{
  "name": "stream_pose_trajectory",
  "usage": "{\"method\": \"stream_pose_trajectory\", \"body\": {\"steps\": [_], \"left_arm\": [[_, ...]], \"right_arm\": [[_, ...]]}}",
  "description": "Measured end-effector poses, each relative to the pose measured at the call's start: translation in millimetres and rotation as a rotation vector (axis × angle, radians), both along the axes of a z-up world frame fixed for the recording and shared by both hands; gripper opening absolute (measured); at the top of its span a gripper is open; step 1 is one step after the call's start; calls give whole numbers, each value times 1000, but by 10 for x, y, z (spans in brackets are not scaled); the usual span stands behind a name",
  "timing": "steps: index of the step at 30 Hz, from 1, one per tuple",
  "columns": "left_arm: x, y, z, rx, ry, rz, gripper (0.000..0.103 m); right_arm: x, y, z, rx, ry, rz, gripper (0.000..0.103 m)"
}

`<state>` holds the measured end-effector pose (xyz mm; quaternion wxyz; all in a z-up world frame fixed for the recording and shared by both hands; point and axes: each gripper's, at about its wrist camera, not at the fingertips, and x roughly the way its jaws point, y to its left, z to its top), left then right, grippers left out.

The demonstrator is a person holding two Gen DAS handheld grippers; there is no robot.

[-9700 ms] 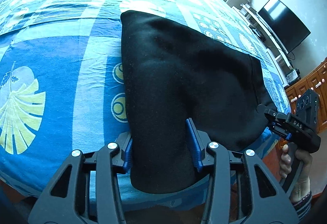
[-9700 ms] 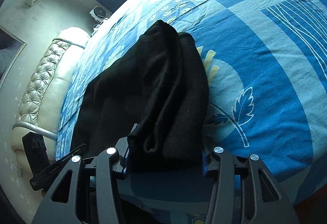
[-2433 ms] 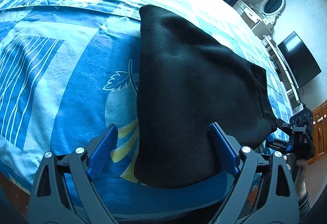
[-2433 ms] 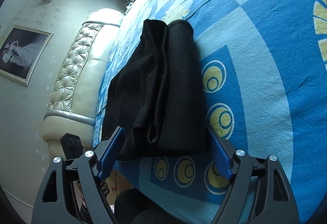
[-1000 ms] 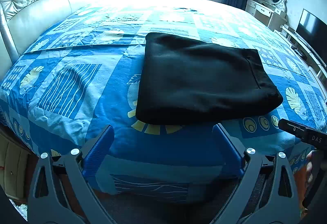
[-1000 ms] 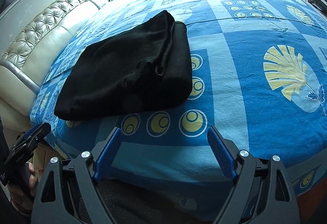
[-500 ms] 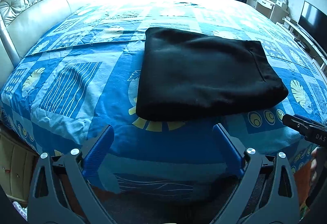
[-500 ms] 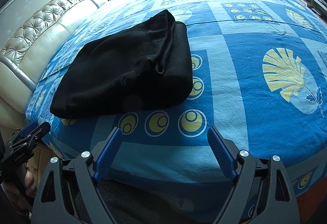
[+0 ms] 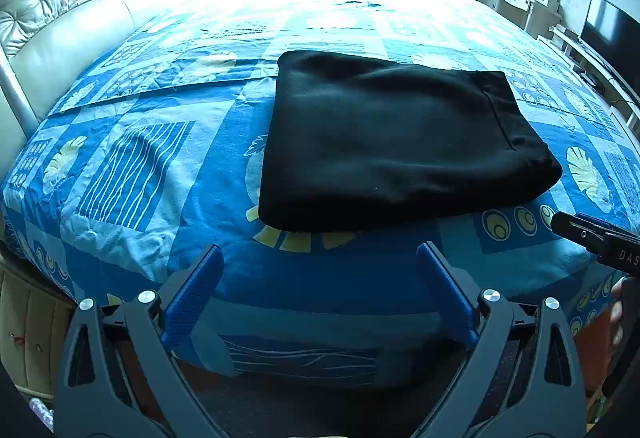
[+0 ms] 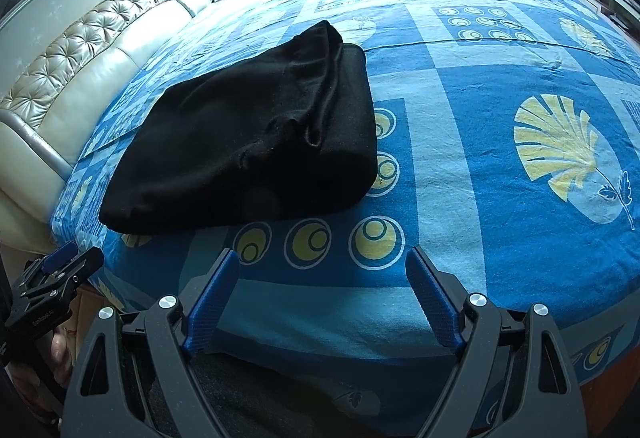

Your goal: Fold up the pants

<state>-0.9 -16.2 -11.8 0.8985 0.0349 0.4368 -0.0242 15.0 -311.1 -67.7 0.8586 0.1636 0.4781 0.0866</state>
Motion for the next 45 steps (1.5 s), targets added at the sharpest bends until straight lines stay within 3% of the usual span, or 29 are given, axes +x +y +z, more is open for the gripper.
{"method": "stream_pose_trajectory", "body": {"steps": [23, 35, 37, 41, 45], "left_arm": [[6, 0, -5, 7, 14, 17, 97], [-11, -71, -15, 76, 5, 20, 97], [-35, -77, 21, 60, -18, 16, 101], [-71, -81, 175, -48, -68, -25, 101], [39, 19, 357, -43, -104, -2, 101]], "right_arm": [[-2, 54, -20, -3, 12, 14, 84], [-15, 113, -45, -5, 21, 29, 84], [-15, 116, -42, -6, 18, 31, 84], [-22, 127, -37, 1, 16, 41, 84], [-5, 122, 35, 21, 21, 57, 84]]}}
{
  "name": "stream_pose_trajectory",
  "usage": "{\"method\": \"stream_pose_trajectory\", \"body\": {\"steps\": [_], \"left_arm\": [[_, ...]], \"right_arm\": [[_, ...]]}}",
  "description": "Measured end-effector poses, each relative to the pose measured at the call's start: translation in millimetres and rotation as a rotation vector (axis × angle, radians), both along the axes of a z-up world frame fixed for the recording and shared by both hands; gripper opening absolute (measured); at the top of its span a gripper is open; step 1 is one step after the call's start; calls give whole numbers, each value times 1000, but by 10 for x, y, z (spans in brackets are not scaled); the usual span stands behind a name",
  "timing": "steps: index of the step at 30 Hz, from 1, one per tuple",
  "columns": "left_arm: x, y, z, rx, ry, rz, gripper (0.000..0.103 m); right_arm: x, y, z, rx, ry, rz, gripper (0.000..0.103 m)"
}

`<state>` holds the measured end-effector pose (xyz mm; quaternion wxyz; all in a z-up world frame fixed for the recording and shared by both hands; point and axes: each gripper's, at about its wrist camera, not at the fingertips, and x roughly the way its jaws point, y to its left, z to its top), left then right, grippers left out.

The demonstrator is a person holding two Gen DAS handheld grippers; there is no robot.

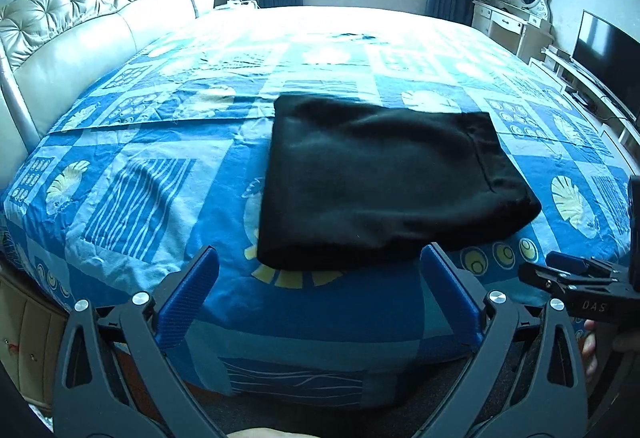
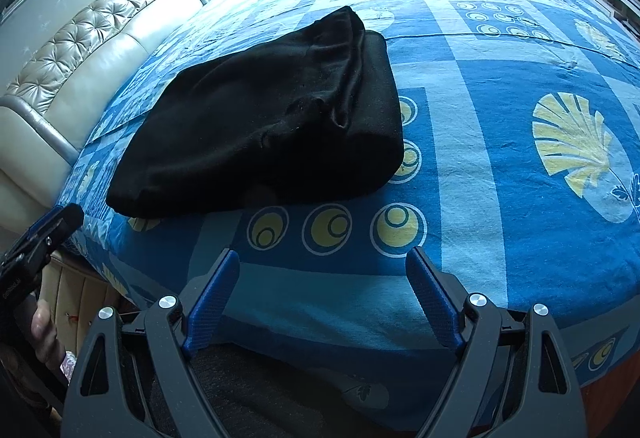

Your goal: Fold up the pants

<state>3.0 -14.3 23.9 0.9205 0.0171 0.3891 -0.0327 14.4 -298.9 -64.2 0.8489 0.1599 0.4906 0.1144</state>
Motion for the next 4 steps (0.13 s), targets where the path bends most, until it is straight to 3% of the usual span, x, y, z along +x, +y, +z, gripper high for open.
{"method": "stream_pose_trajectory", "body": {"steps": [4], "left_arm": [[399, 395, 78, -8, -16, 90, 101]], "right_arm": [[125, -76, 250, 25, -56, 16, 84]]}}
